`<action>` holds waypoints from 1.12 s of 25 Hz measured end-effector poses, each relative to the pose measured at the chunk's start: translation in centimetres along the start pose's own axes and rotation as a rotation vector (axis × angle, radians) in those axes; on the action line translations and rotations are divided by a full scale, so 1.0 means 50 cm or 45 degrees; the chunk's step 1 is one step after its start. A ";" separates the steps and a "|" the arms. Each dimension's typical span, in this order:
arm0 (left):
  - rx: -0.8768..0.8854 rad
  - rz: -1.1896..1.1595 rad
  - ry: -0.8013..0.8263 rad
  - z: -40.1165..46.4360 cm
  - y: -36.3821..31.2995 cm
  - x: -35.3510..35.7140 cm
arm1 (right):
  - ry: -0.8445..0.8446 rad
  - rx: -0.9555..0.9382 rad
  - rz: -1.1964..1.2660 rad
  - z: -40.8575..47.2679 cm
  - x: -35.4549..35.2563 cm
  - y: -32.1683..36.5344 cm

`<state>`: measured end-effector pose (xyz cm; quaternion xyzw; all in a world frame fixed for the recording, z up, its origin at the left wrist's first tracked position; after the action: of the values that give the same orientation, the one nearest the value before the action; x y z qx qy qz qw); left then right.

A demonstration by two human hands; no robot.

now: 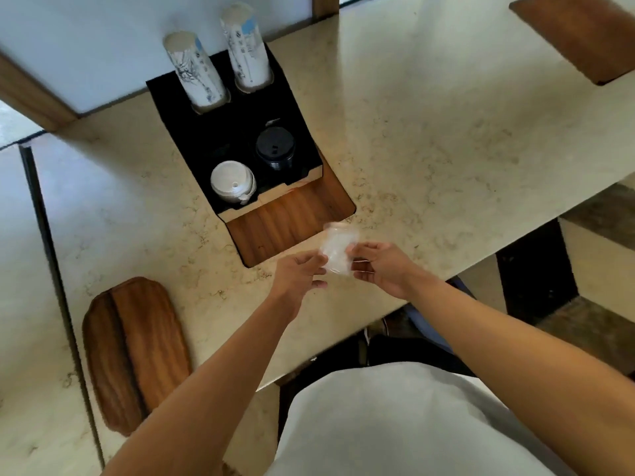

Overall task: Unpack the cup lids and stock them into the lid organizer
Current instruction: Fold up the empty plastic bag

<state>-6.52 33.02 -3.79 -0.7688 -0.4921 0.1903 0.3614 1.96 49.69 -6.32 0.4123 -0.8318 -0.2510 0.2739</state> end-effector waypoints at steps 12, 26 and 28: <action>-0.081 -0.041 0.256 -0.059 0.023 0.308 | -0.107 -0.140 0.405 -0.116 -0.314 -0.045; -0.174 0.449 0.398 -0.060 0.197 0.825 | -0.728 -0.086 0.499 -0.303 -0.816 -0.173; -0.182 0.534 0.429 -0.039 0.238 0.857 | -0.843 -0.034 0.507 -0.304 -0.839 -0.214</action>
<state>21.09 67.59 -8.63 -0.8982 -0.2674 0.0953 0.3356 39.27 75.60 -12.65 0.1358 -0.9357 -0.3232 0.0393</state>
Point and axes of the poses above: each hand's wrist, its own z-axis towards the middle knuckle, its own x-axis out of the palm, y = z × x, the point moved 7 cm from there along z, towards the middle knuckle
